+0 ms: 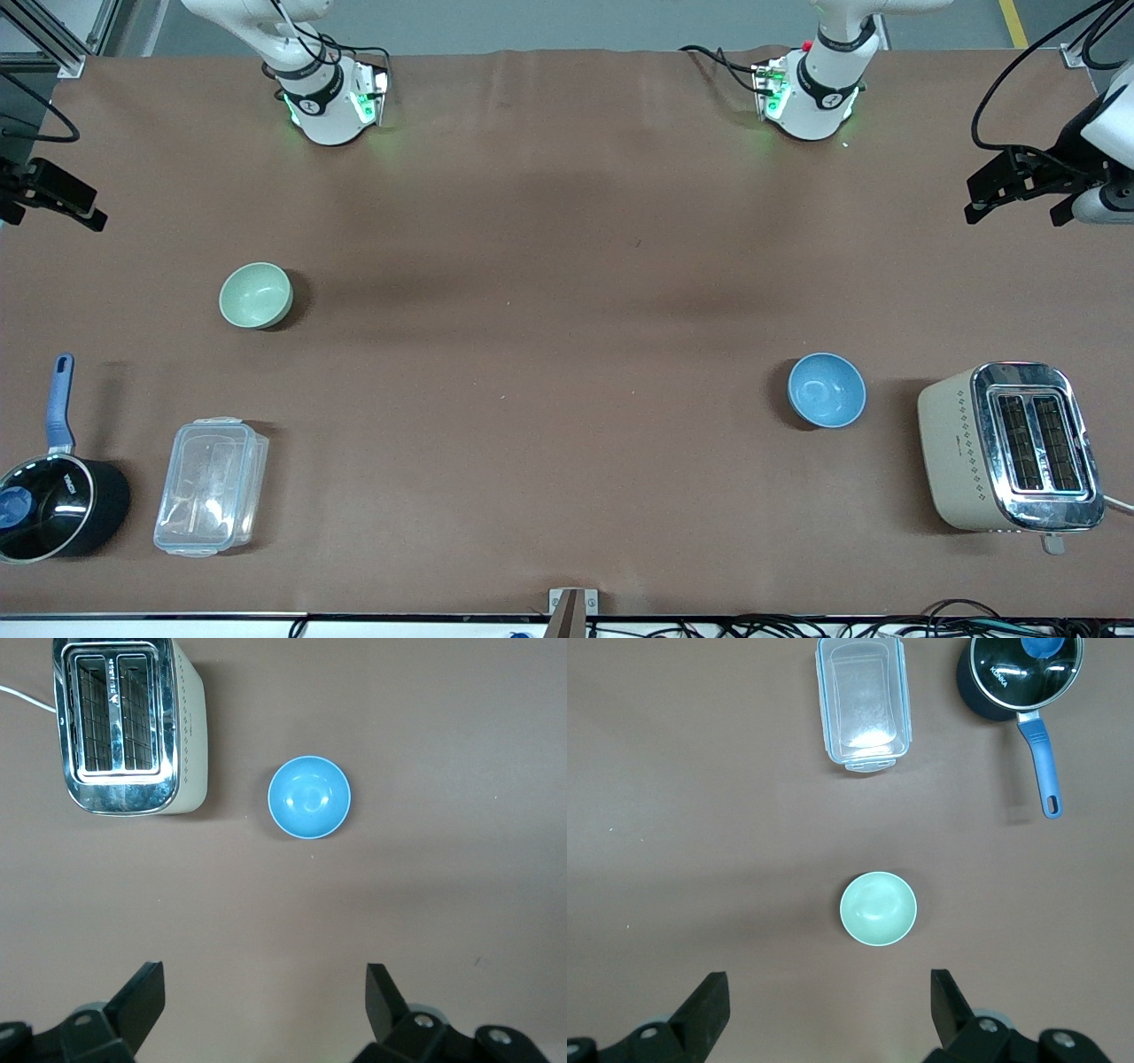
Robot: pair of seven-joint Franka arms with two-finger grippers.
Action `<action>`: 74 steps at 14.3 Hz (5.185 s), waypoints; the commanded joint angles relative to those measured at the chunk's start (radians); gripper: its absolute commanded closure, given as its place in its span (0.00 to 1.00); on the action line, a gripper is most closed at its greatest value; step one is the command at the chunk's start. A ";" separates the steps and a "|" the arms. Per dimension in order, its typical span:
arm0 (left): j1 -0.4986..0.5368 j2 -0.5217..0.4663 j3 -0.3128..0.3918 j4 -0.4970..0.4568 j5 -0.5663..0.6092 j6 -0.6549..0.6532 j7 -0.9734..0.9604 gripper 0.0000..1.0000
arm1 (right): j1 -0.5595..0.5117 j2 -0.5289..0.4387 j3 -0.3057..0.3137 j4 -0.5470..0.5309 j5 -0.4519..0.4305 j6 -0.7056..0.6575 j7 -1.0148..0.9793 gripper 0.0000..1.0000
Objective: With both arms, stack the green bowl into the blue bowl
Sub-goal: 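Reach the left gripper to the blue bowl while the right reaches green, then grasp the blue bowl with the left gripper while the right grasps green, then slide the blue bowl inward with the left gripper while the right lifts green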
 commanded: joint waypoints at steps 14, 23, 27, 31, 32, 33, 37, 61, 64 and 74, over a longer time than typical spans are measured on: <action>0.016 0.207 0.004 -0.283 0.055 0.498 0.054 0.00 | -0.010 -0.007 0.001 -0.056 0.000 0.014 -0.011 0.00; 0.060 0.430 0.001 -0.442 0.052 0.911 0.051 0.05 | -0.034 -0.019 -0.128 -0.460 0.006 0.323 -0.197 0.00; 0.060 0.516 -0.001 -0.441 0.037 1.018 0.047 0.27 | -0.034 -0.013 -0.143 -0.698 0.006 0.577 -0.197 0.01; 0.063 0.540 -0.002 -0.438 0.037 1.025 0.049 0.54 | -0.037 0.021 -0.152 -0.853 0.009 0.808 -0.197 0.03; 0.062 0.545 -0.004 -0.436 0.037 1.025 0.049 0.63 | -0.039 0.050 -0.154 -0.856 0.026 0.828 -0.197 0.03; 0.062 0.548 -0.004 -0.433 0.037 1.025 0.049 0.73 | -0.042 0.079 -0.169 -0.856 0.050 0.837 -0.197 0.03; 0.054 0.539 -0.004 -0.430 0.038 1.023 0.066 1.00 | -0.042 0.162 -0.212 -0.856 0.163 0.863 -0.316 0.04; -0.481 0.732 -0.211 -0.030 0.054 0.793 -0.870 1.00 | -0.033 0.231 -0.316 -0.785 0.521 0.705 -0.763 0.98; -0.538 0.787 -0.210 0.012 0.055 0.822 -0.914 1.00 | -0.030 0.188 -0.318 -0.705 0.509 0.629 -0.705 0.98; -0.477 0.725 -0.205 0.070 0.057 0.790 -0.957 0.00 | -0.008 0.022 -0.073 -0.550 0.265 0.422 -0.173 0.97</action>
